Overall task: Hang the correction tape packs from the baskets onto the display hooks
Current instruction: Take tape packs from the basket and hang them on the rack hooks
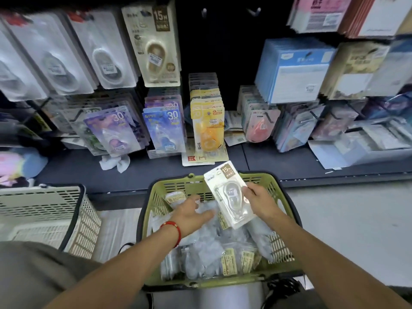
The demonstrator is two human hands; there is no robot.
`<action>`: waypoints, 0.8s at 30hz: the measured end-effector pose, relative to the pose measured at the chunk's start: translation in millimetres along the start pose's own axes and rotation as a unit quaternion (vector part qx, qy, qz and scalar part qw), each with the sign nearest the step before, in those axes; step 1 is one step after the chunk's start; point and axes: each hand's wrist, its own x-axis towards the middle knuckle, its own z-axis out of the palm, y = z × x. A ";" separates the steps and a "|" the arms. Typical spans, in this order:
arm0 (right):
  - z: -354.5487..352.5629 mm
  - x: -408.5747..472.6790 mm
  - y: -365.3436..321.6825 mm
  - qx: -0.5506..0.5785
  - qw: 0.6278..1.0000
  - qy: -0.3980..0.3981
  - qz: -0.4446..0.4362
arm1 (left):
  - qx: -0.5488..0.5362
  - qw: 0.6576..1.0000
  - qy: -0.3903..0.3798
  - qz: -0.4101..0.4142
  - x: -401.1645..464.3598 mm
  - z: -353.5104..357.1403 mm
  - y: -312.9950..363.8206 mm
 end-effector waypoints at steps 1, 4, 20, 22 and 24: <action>4.4 -3.8 -9.8 0.088 0.996 -0.011 0.023 | -0.102 0.994 -0.009 -0.023 -3.7 2.8 6.0; 18.3 -14.4 -36.8 0.269 0.956 -0.098 0.062 | -0.312 0.950 -0.022 -0.005 -13.7 5.6 23.1; 38.3 -43.4 -144.1 -0.080 0.968 -0.100 -0.217 | -0.518 0.849 -0.017 0.105 -39.3 -60.7 52.7; 44.4 -45.4 -159.1 -0.071 0.968 -0.087 -0.224 | -0.520 0.841 -0.028 0.148 -43.1 -65.8 59.9; 40.2 -42.3 -178.8 -0.066 0.964 -0.054 -0.252 | -0.525 0.832 -0.006 0.181 -44.3 -79.4 67.1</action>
